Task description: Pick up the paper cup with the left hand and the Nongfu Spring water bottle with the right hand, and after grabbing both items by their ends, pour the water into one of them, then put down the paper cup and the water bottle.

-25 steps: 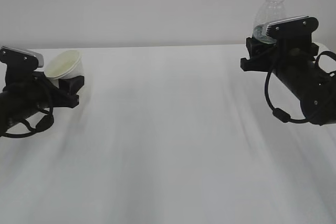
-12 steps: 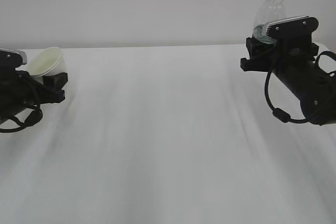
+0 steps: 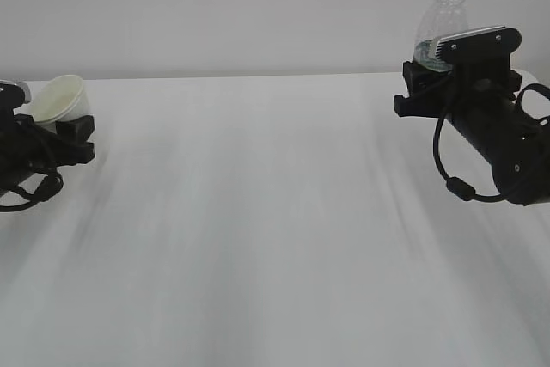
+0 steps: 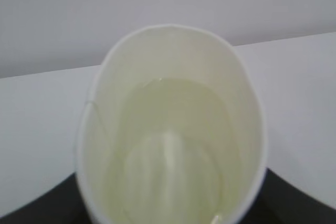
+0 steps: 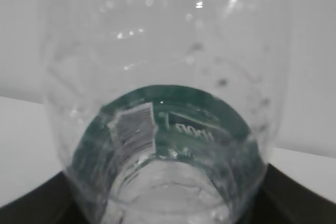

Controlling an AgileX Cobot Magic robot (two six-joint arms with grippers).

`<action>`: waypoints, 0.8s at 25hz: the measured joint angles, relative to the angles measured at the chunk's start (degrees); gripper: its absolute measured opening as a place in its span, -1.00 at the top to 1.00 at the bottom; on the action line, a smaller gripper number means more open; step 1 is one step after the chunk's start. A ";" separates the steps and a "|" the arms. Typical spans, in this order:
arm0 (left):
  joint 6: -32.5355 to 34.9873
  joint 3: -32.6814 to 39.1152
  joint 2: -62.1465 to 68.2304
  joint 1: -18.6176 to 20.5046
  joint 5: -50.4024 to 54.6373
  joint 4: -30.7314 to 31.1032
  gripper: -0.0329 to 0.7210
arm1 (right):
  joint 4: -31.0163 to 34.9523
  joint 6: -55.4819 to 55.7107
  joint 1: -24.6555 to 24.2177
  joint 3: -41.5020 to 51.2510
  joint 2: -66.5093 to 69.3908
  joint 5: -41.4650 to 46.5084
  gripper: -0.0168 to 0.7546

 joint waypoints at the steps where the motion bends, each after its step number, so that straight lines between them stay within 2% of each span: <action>1: 0.08 0.00 0.00 0.00 0.00 -0.39 -0.17 | 0.00 0.00 0.00 0.00 0.00 0.00 -0.25; 20: 0.08 0.00 0.00 0.00 6.15 -1.63 -0.17 | 0.00 0.00 0.03 0.00 0.00 1.51 -0.25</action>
